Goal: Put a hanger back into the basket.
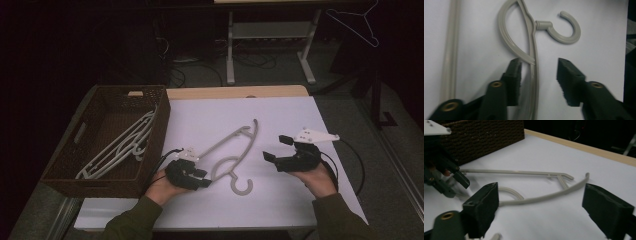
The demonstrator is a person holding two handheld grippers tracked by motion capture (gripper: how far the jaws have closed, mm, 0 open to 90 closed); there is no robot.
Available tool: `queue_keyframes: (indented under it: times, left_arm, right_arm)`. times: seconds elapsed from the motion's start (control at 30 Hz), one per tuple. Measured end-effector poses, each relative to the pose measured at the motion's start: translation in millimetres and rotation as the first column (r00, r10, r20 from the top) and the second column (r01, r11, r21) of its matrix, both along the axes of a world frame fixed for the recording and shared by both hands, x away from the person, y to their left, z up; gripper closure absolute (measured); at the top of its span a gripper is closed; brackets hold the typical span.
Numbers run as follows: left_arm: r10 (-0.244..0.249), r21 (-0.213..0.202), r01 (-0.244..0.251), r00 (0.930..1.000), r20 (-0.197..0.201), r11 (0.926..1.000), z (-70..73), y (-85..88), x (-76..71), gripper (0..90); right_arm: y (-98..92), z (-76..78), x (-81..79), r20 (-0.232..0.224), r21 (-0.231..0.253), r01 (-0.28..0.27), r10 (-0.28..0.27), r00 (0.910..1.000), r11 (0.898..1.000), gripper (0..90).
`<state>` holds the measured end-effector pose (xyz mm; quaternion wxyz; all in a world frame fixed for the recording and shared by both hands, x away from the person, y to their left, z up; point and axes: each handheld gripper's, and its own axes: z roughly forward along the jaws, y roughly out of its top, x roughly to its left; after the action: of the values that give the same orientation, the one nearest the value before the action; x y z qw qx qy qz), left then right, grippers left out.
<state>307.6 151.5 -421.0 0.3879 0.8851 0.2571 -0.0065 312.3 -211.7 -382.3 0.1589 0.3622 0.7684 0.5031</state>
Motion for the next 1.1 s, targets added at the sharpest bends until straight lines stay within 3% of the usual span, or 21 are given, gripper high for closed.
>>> queue_keyframes:
  times: [0.13, 0.3, 0.47, 0.6, 0.8, 1.1]
  left_arm:
    - [0.026, -0.018, -0.025, 0.9995, 0.019, 0.9995, 4.1, 6.9, -4.7, 37.7]
    - [0.042, -0.033, -0.041, 0.9988, 0.026, 0.9986, 3.5, 12.1, -7.8, 28.7]
    - [0.043, -0.036, -0.042, 0.9987, 0.029, 0.9985, 2.3, 10.5, -7.6, 24.6]
    - [0.025, -0.015, -0.025, 0.9991, 0.035, 0.9996, 2.0, 9.3, -7.1, 22.5]
    - [0.030, -0.029, -0.029, 0.9989, 0.036, 0.9992, 2.5, 7.7, -8.2, 22.5]
    - [0.031, -0.026, -0.030, 0.9987, 0.041, 0.9992, 3.5, 7.9, -7.1, 22.7]
  right_arm:
    - [13.8, 0.4, 23.7, -0.031, -0.028, -0.001, 0.000, 0.9995, 1.000, 42.3]
    - [32.1, -7.7, 62.8, -0.095, -0.060, -0.010, 0.004, 0.9955, 0.998, 68.7]
    - [49.8, -19.7, 96.0, -0.143, -0.088, -0.019, 0.006, 0.9897, 0.996, 89.1]
    - [61.5, -25.2, 114.9, -0.157, -0.117, -0.014, -0.004, 0.9876, 0.993, 89.8]
    - [77.0, -31.1, 139.0, -0.186, -0.183, -0.008, -0.026, 0.9821, 0.983, 89.7]
    - [86.9, -44.7, 157.3, -0.220, -0.271, 0.011, -0.073, 0.9728, 0.962, 89.8]
